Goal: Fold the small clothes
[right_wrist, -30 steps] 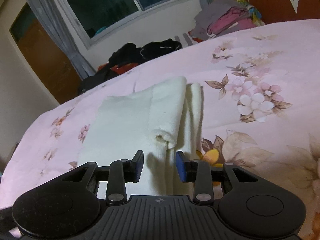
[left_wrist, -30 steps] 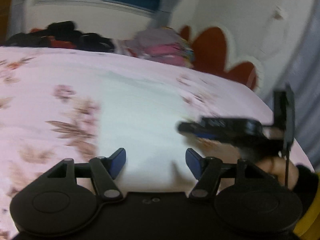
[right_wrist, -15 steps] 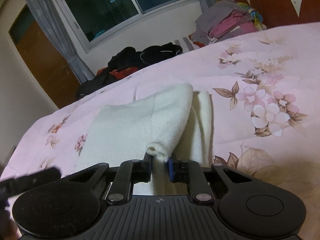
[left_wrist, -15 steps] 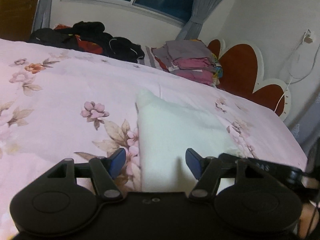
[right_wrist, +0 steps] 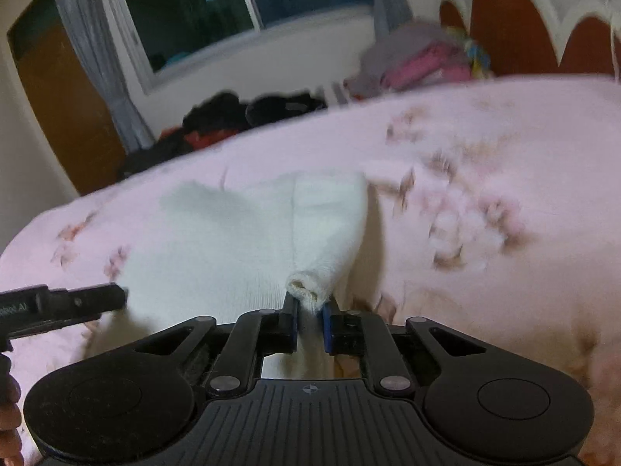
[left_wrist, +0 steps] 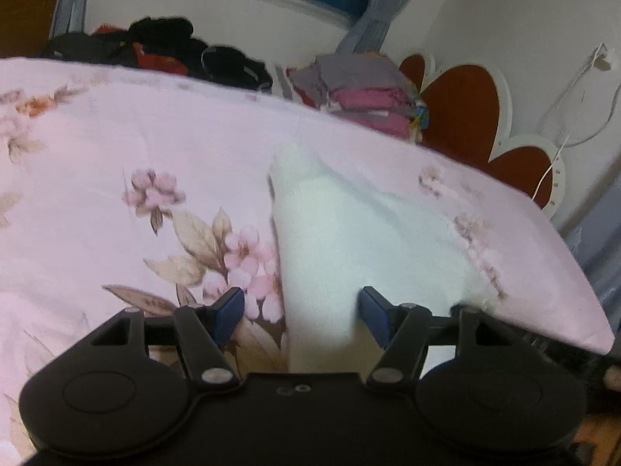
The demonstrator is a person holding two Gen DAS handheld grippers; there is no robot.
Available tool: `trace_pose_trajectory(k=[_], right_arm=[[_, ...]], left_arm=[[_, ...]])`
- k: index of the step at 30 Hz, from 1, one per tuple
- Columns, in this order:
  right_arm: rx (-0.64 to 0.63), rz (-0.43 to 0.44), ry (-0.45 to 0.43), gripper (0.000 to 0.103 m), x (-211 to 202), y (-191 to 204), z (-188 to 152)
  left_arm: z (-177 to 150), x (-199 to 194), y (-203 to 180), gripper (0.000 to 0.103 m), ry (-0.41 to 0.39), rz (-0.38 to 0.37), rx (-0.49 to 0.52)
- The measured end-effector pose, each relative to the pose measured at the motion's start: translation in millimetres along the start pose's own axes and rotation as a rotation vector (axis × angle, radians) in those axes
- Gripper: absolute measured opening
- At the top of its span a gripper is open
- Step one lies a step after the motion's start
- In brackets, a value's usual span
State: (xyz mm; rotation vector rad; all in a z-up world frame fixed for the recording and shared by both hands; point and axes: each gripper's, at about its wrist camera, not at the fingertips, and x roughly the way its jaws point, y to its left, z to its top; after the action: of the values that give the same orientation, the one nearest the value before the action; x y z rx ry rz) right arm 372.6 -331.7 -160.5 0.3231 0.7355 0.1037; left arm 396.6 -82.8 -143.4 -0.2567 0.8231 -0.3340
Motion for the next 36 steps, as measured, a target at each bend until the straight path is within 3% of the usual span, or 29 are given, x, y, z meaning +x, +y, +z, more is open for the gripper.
trace_pose_trajectory(k=[8, 15, 22, 26, 36], right_arm=[[0.029, 0.018, 0.005, 0.013, -36, -4, 4], [-0.015, 0.026, 0.048, 0.013, -69, 8, -29], [-0.089, -0.064, 0.133, 0.013, -66, 5, -62], [-0.088, -0.064, 0.137, 0.013, -69, 5, -55], [-0.057, -0.018, 0.013, 0.013, -74, 11, 2]], left_arm=[[-6, 5, 2, 0.071, 0.018, 0.010, -0.006], [-11, 4, 0, 0.071, 0.030, 0.012, 0.010], [-27, -4, -3, 0.071, 0.037, 0.026, 0.056], [-20, -7, -4, 0.067, 0.063, 0.027, 0.045], [16, -13, -18, 0.067, 0.023, 0.018, 0.034]])
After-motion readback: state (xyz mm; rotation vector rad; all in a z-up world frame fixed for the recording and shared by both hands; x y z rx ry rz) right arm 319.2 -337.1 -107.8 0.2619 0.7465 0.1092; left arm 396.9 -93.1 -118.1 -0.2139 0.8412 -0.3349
